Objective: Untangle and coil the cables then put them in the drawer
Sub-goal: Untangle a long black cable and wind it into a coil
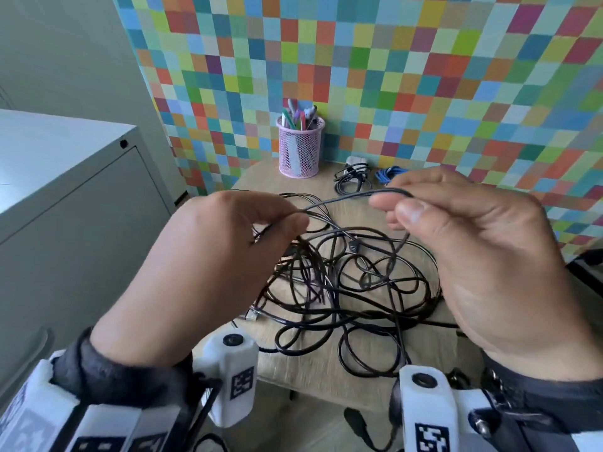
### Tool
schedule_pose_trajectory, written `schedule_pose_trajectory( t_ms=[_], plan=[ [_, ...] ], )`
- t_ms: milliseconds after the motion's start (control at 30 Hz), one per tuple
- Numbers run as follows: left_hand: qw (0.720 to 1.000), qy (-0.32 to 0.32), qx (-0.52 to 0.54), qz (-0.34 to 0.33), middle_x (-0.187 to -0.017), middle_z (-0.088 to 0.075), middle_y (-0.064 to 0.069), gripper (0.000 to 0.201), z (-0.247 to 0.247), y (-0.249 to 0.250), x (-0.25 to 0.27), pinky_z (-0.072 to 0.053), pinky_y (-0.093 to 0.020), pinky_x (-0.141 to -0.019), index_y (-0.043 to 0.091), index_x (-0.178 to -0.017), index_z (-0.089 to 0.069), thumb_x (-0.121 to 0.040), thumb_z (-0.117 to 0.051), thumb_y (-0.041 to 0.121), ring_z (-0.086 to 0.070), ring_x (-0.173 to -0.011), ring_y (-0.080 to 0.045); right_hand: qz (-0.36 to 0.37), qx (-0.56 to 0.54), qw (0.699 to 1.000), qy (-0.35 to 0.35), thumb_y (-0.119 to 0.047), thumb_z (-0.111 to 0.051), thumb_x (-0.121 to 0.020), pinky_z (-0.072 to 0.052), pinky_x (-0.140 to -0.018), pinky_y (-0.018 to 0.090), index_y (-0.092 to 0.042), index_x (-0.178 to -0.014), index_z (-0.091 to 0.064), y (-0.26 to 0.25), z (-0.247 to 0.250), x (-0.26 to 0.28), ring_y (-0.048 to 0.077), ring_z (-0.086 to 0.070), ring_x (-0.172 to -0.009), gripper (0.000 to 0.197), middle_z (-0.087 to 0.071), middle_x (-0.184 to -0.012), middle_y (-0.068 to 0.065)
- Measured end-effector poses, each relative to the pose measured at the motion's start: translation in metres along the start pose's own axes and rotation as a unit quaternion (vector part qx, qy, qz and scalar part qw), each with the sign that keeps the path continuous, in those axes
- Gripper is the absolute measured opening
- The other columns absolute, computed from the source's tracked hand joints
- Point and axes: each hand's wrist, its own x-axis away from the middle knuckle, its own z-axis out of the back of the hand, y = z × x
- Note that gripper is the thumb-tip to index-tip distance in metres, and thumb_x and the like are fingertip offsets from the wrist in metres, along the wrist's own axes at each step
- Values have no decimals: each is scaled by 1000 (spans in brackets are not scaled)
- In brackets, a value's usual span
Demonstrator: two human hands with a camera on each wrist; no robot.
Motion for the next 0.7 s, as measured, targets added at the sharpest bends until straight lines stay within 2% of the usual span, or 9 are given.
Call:
schedule_pose_trajectory(
  t_ms=[100, 167, 233, 300, 367, 433, 500, 567, 700],
  plan=[
    [998, -9, -61, -20, -101, -71, 26, 23, 3, -12, -3, -52, -45, -95, 44, -95, -76, -93, -59, 59, -62, -106, -14, -18, -18, 998, 54, -26, -68, -92, -53, -81, 30, -31, -94, -83, 1, 1, -1, 17, -68, -86, 16, -74, -83, 0],
    [997, 4, -67, -30, -111, -66, 27, 11, 5, -14, -6, -46, -39, -98, 45, -100, -75, -94, -66, 47, -57, -115, -18, -45, -35, 997, 57, -28, -69, -96, -52, -66, 30, -26, -96, -82, -3, 0, -2, 22, -62, -70, 13, -67, -70, 4],
    [998, 32, -23, -57, -113, -65, 27, 21, 6, -8, -3, -43, -23, -92, 44, -108, -74, -93, -70, 30, -59, -110, -10, -70, -20, 996, 42, -31, -64, -96, -50, -53, 29, -27, -98, -81, -6, -3, -2, 24, -58, -57, 18, -65, -63, 5],
    [991, 18, 97, -86, -114, -69, 18, 33, 6, 8, 5, -47, -19, -81, 41, -120, -70, -95, -66, 19, -65, -96, -10, -83, 16, 996, 14, -33, -61, -95, -42, -44, 27, -29, -101, -80, -7, -8, -1, 29, -51, -47, 20, -67, -62, 8],
    [964, -39, 252, -80, -107, -69, 10, 41, 4, 23, 11, -46, -22, -61, 36, -131, -65, -94, -64, 20, -61, -68, -15, -87, 32, 995, -23, -35, -63, -96, -33, -41, 22, -31, -102, -80, -8, -13, -1, 38, -48, -45, 19, -68, -63, 5],
    [950, -79, 292, -70, -85, -66, 11, 34, -3, 28, 13, -38, -18, -49, 36, -126, -68, -93, -67, 30, -50, -51, -9, -91, 25, 995, -43, -33, -64, -96, -33, -42, 16, -27, -98, -80, -9, -16, 0, 24, -49, -41, 17, -66, -58, 2],
    [971, -39, 221, -89, -65, -60, 5, 12, -7, 26, 10, -34, -15, -46, 32, -103, -75, -95, -68, 37, -42, -45, -4, -100, 27, 993, -56, -32, -67, -95, -36, -44, 17, -23, -95, -78, -11, -14, 1, 13, -47, -44, 14, -60, -54, 4],
    [983, 30, 165, -79, -55, -51, -3, 17, -5, 19, 5, -27, -14, -42, 28, -89, -76, -99, -67, 39, -34, -42, -5, -124, 27, 990, -67, -33, -72, -86, -39, -48, 17, -23, -93, -75, -13, -10, 3, 12, -49, -49, 12, -57, -52, 5],
    [951, 140, 274, -18, -54, -43, -5, 23, 5, -4, -7, -25, -32, -47, 32, -89, -75, -96, -60, 48, -29, -50, -29, -149, 136, 972, -118, -34, -79, -83, -45, -56, 18, -26, -87, -73, -14, 2, 2, 8, -55, -56, 10, -67, -62, 1]
  ],
)
